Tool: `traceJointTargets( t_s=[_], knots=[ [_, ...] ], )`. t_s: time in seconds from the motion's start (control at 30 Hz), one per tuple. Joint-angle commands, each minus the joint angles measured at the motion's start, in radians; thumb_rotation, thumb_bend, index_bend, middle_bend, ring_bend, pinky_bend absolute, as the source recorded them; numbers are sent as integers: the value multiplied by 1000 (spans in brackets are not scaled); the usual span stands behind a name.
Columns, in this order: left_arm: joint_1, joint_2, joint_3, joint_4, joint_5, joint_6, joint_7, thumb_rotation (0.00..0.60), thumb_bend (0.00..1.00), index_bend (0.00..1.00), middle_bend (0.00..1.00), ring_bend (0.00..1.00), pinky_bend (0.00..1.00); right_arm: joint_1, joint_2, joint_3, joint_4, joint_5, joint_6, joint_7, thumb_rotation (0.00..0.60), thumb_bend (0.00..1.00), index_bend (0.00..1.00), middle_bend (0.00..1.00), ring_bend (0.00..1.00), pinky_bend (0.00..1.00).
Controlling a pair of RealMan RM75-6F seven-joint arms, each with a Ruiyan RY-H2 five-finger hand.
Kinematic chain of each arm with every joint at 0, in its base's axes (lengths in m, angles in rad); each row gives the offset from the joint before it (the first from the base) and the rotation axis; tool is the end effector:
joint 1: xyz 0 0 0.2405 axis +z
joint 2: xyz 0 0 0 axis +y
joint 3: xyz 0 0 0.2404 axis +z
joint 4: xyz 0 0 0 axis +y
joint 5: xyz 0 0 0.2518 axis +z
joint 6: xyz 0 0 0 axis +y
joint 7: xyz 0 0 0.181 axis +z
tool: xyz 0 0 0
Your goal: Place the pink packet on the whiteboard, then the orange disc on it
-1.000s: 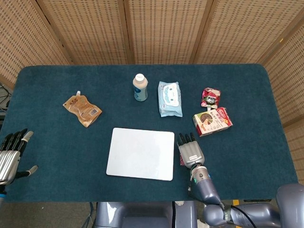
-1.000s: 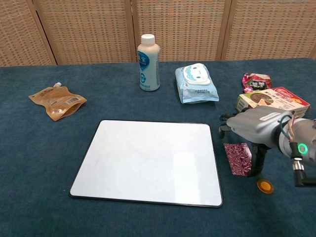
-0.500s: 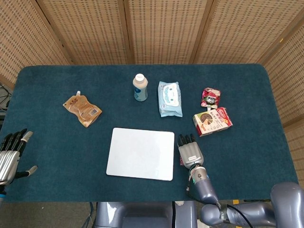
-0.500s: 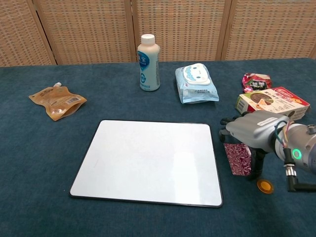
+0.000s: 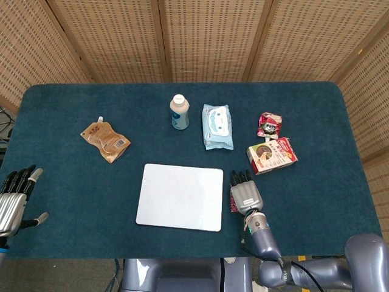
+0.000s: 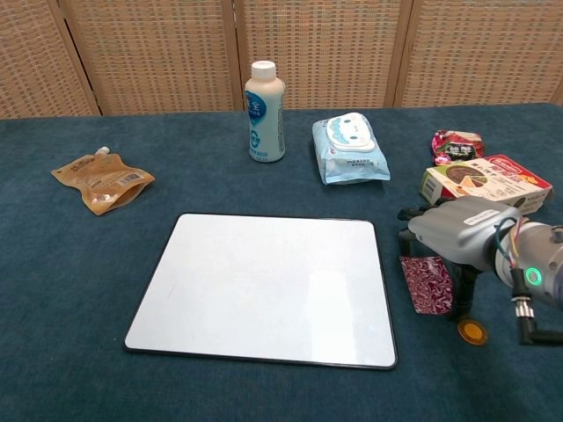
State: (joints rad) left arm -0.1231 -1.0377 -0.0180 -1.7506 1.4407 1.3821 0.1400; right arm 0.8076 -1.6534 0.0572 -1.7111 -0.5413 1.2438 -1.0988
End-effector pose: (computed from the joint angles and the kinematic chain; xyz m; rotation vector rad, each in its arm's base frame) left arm -0.3012 0.2200 0.1053 -1.4736 -0.9391 -0.7624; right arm -0.1404 -0.3014 -0.1085 1.9036 -0.8091 0.3153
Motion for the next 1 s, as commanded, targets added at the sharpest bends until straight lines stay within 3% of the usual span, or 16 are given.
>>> traceJointTargets(
  t_s=[0.03,0.4,0.77,1.0],
  knots=[
    [0,-1,0,0,-1,0,1,600,0,0,0,0,0,-2,4,-3,2,-10,-5,11,600,105,465,0,0,0],
    [-3,-1,-1,-2,-7,-4,6,600,0,0,0,0,0,-2,40,14,-45,-63,-2,56,600,105,465,0,0,0],
    [-3,12,-4,-1,-14,-7,-25,600,0,0,0,0,0,72,47,111,-127,-10,42,-14,600,105,465,0,0,0],
    [-5,19,-6,2,-18,-12,-43,600,0,0,0,0,0,164,-43,191,-105,90,61,-94,600,105,465,0,0,0]
  ],
)
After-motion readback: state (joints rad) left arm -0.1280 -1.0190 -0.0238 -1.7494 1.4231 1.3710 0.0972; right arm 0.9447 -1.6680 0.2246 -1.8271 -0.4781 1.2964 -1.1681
